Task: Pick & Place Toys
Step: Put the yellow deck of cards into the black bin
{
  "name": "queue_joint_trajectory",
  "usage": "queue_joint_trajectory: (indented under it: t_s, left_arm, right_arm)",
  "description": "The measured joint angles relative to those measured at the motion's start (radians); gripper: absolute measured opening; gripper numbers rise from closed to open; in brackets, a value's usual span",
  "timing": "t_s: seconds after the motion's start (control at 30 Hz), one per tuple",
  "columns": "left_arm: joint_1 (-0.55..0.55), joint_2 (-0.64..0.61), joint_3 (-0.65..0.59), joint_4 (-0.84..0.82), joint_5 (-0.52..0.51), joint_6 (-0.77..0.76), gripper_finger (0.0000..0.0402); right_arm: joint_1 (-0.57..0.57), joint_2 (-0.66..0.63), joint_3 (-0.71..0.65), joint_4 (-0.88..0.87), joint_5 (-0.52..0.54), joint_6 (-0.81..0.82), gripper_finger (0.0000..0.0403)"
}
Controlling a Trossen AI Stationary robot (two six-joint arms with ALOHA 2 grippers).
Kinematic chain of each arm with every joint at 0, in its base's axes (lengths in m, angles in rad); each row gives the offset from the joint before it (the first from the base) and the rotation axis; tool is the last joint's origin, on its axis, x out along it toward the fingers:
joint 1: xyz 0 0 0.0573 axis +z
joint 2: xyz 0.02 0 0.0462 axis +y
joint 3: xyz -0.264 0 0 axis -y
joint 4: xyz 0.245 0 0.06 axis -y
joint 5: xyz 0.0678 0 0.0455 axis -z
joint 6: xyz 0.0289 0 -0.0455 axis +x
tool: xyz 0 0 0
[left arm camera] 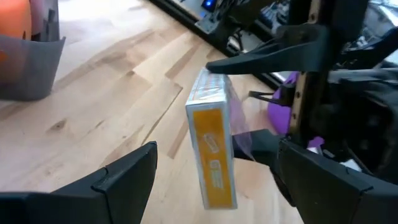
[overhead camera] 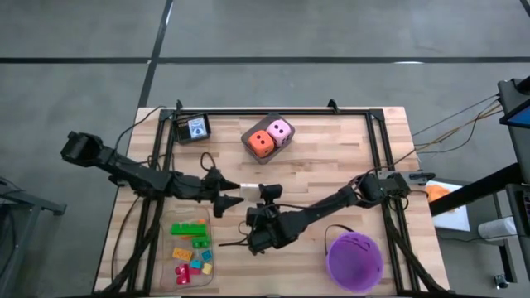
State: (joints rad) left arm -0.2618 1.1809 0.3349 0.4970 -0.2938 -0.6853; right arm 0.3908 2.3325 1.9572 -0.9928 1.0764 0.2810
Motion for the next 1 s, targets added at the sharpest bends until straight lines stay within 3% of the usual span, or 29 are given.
queue_joint_trajectory:
  t_s: [0.23,0.37,0.5,0.73,0.9,1.0]
  left_arm:
    - [0.033,0.088,0.043,0.0,0.0,0.001,0.033]
    - [0.039,0.104,0.048,0.0,0.0,0.005,0.0296]
    - [0.039,0.106,0.049,0.001,0.0,0.027,0.0227]
    - [0.038,0.103,0.049,0.016,0.01,0.065,0.0059]
    - [0.038,0.094,0.048,0.013,0.008,0.096,0.0061]
    - [0.038,0.073,0.045,-0.004,0.009,0.147,0.0061]
  right_arm:
    - [0.0,-0.001,0.0,0.0,0.004,0.0,0.0291]
    - [0.0,-0.001,0.0,0.0,0.004,0.0,0.0291]
    - [0.0,-0.001,0.0,0.001,0.004,0.0,0.029]
    - [-0.001,-0.001,0.0,-0.002,0.014,-0.005,0.029]
    - [-0.001,-0.001,0.0,0.0,0.021,-0.007,0.0298]
    - [0.0,-0.001,0.0,0.009,0.021,0.009,0.0356]
